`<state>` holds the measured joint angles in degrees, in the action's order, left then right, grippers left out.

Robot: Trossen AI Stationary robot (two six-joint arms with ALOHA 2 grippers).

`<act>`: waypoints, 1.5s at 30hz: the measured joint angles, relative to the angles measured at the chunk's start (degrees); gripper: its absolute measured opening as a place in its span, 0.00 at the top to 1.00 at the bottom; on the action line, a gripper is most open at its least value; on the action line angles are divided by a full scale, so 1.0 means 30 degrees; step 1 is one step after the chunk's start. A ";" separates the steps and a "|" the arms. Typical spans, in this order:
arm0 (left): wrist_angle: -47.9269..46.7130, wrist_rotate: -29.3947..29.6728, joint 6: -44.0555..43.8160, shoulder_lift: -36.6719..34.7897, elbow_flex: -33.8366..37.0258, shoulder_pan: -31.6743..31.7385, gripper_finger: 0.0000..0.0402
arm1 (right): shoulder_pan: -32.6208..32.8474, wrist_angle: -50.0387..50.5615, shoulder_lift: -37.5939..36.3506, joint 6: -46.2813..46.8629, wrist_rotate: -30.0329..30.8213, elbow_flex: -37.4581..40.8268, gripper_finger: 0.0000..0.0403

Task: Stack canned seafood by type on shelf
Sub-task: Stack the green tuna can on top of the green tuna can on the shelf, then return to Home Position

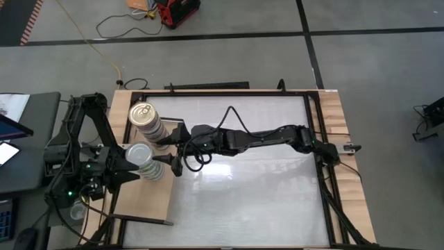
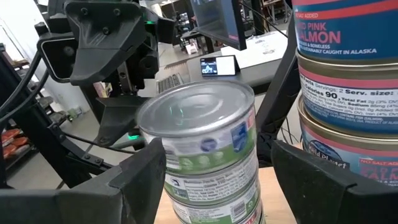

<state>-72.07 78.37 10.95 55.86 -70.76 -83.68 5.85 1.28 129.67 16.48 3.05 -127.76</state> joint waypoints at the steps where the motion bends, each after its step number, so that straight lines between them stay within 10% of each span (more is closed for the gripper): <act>1: 0.0002 -0.0052 0.0020 0.0000 0.0000 0.0000 0.41 | 0.0000 0.0000 0.0000 0.0003 0.0000 0.0000 0.23; 15: 0.2850 0.0738 0.0087 0.0168 0.0000 0.0000 0.41 | 0.0000 0.0401 -0.0250 -0.0031 -0.0007 0.0000 0.23; 27: 1.6649 0.0825 -0.1253 -0.1349 0.0000 -0.0015 0.46 | -0.0193 0.5180 -0.5037 -0.2886 -0.0074 0.0015 0.23; 41: 2.3214 -1.0821 -0.2893 -0.5156 0.2367 0.0101 0.46 | -0.0739 0.8382 -1.2862 -0.4513 -0.0347 0.4983 0.29; 45: 2.3097 -1.1288 -0.1532 -0.6021 0.2455 0.0095 0.46 | -0.0983 0.8458 -1.4979 -0.4146 -0.0595 0.7272 0.29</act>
<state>-2.78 44.50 6.36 37.79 -63.40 -83.40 2.90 26.65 84.73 4.05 1.26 -105.95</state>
